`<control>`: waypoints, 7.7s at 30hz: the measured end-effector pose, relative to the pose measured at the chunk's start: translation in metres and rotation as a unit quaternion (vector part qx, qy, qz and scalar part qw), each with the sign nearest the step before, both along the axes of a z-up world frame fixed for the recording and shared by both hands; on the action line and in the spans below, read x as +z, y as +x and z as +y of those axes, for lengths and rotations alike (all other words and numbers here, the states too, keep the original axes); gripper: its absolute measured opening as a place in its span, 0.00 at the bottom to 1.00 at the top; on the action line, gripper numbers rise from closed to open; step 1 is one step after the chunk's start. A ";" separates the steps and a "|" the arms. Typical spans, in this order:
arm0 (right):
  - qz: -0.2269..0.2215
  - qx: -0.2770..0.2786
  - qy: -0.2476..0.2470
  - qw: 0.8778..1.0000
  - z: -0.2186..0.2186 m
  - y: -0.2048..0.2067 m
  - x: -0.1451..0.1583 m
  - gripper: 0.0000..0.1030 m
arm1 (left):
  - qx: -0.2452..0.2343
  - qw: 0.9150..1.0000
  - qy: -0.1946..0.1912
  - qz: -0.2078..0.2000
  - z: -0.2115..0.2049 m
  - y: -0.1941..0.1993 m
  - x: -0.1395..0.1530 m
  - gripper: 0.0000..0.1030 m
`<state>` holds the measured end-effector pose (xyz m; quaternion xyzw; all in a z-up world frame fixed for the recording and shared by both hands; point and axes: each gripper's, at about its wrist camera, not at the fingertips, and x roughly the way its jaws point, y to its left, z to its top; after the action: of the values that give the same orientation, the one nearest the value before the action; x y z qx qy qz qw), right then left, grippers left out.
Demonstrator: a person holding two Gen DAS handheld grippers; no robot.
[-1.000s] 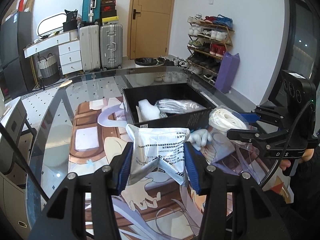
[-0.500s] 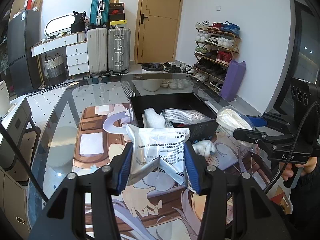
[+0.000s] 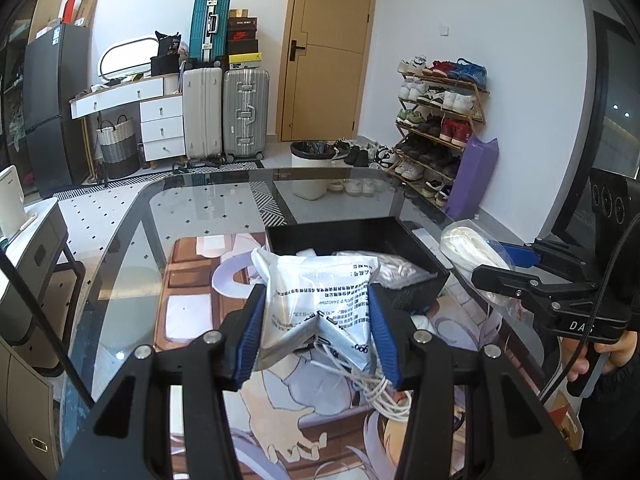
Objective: Organize soft objects
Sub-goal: 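Lift and carry the rope bag and white packet over the black box, then open both grippers to drop the packet and rope bag into the box, then withdraw both grippers and move the right gripper toward the white plush toy, then close the right gripper on the white plush toy, then grasp the white cable bundle with the left gripper while the right gripper holds the plush toy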
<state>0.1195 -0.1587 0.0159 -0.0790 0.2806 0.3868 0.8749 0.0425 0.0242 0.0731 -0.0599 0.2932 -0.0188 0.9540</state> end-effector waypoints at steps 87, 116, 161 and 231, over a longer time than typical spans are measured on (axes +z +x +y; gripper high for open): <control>0.045 -0.038 -0.038 0.998 0.006 0.019 -0.032 0.99 | 0.042 0.998 0.019 0.038 -0.002 0.009 -0.039 1.00; 0.063 -0.011 -0.104 0.993 0.033 0.018 -0.070 0.99 | -0.011 0.994 0.050 0.101 -0.029 0.011 -0.058 1.00; 0.106 -0.048 -0.109 0.987 0.041 0.038 -0.097 0.99 | -0.012 0.990 0.065 0.121 -0.032 0.016 -0.074 1.00; 0.025 -0.035 -0.050 0.998 0.024 0.013 -0.036 0.36 | -0.017 0.991 -0.026 0.128 -0.041 0.026 -0.087 0.93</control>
<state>0.1321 -0.1343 -0.0204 -0.1028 0.3242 0.3432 0.8755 0.0682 -0.0165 -0.0140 -0.0815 0.4136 -0.0347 0.9061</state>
